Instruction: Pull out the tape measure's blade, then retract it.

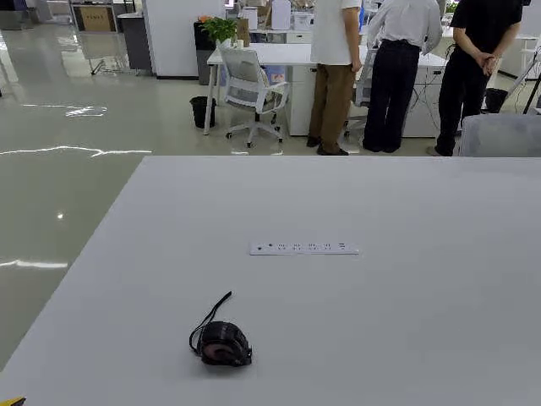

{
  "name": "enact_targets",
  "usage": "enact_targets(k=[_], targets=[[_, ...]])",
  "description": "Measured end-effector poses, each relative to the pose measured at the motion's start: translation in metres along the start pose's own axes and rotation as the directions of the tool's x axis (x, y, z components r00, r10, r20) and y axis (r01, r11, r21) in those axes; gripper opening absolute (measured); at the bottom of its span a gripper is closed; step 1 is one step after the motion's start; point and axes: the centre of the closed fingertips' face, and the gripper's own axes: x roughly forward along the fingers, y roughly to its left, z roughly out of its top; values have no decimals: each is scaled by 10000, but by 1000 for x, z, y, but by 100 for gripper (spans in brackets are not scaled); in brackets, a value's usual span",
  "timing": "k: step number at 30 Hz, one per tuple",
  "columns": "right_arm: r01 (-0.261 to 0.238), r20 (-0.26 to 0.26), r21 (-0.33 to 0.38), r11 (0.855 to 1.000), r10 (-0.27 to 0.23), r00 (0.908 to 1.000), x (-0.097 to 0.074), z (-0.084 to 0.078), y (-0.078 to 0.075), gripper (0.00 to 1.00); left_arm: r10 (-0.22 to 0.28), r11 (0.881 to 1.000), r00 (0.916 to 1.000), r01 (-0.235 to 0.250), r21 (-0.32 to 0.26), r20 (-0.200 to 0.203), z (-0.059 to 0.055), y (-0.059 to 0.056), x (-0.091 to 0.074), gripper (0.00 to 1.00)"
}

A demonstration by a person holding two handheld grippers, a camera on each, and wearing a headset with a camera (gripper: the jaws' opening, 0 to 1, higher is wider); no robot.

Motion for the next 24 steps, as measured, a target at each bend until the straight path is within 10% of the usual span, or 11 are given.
enact_targets(k=[24], targets=[[-468, 50, -415, 9980, 470, 9989, 14, 10, 5, 98, -570, 9952, 9974, 603, 777, -438, 14, -17, 24, 98]])
